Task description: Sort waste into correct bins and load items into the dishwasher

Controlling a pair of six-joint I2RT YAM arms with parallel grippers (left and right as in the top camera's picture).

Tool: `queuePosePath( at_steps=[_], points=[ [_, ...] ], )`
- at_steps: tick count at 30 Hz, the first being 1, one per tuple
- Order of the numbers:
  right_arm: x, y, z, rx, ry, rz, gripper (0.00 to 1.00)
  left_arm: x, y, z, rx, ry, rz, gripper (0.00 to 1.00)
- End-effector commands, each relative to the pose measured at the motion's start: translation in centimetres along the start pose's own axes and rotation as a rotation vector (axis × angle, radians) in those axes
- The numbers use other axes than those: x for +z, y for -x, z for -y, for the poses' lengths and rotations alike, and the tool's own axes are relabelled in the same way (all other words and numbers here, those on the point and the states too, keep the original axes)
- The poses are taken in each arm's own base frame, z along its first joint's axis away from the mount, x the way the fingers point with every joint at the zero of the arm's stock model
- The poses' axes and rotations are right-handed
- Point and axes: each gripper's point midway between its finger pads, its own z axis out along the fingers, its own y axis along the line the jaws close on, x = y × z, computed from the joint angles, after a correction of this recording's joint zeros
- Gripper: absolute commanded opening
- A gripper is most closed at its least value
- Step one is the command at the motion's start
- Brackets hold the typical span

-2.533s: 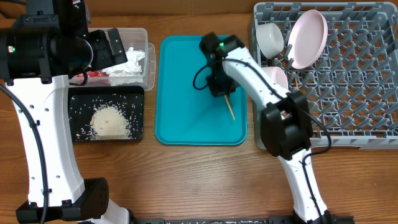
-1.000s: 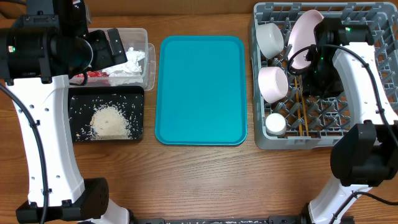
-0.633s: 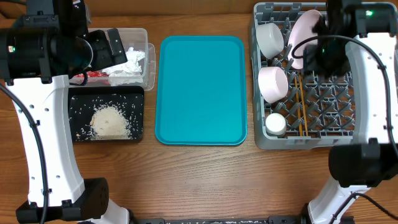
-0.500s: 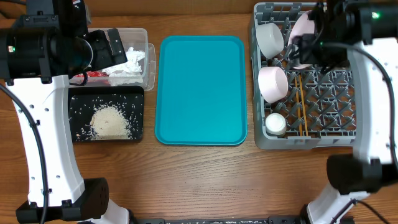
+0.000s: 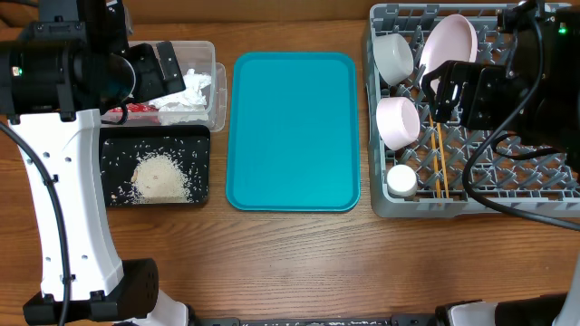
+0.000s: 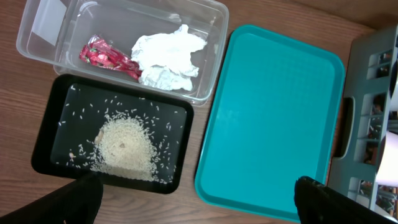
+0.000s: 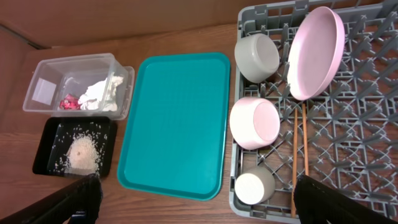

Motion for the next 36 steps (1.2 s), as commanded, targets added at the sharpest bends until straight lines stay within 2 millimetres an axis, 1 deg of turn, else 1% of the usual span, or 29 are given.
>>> queuePosePath(
  at_steps=[1,3,5,8,10,13,16,18,20,22,24,28,31,32,36],
  points=[
    [-0.6,0.2,0.3,0.014,-0.022,0.024,1.00,0.1,0.1,-0.2,0.018,0.008,0.003,1.00],
    [-0.7,0.3,0.5,0.013,-0.033,0.031,1.00,0.1,0.1,-0.2,0.018,0.008,0.003,1.00],
    [-0.5,1.0,0.6,0.010,-0.044,0.059,1.00,0.1,0.1,-0.2,0.018,0.008,0.003,1.00],
    [-0.5,4.1,1.0,-0.036,-0.076,0.183,1.00,0.1,0.1,-0.2,0.017,0.008,0.003,1.00],
    [-0.6,6.2,0.5,-0.117,-0.069,0.269,1.00,0.1,0.1,-0.2,0.018,0.008,0.003,1.00],
    [-0.9,8.2,0.0,-0.159,-0.053,0.378,1.00,0.1,0.1,-0.2,0.017,0.008,0.003,1.00],
    [-0.7,8.7,0.0,-0.168,-0.042,0.454,1.00,0.1,0.1,-0.2,0.018,0.008,0.003,1.00],
    [-0.4,8.5,0.5,-0.175,-0.045,0.506,1.00,0.1,0.1,-0.2,0.018,0.008,0.003,1.00],
    [0.1,7.4,1.3,-0.179,-0.051,0.544,1.00,0.1,0.1,-0.2,0.018,0.008,0.003,1.00],
    [0.7,5.8,2.1,-0.175,-0.054,0.566,1.00,0.1,0.1,-0.2,0.018,0.008,0.003,1.00],
    [1.6,3.5,3.0,-0.174,-0.057,0.581,1.00,0.1,0.1,-0.2,0.018,0.008,0.003,1.00],
    [3.5,-1.6,5.1,-0.169,-0.067,0.629,1.00,0.1,0.1,-0.2,0.018,0.008,0.003,1.00],
    [4.7,-5.4,6.4,-0.172,-0.066,0.700,1.00,0.1,0.1,-0.2,0.018,0.008,0.003,1.00],
    [5.3,-7.0,6.9,-0.175,-0.062,0.733,1.00,0.1,0.1,-0.2,0.018,0.008,0.003,1.00],
    [7.6,-11.7,8.2,-0.186,-0.043,0.821,1.00,0.1,0.1,-0.2,0.018,0.008,0.003,1.00]
  ],
)
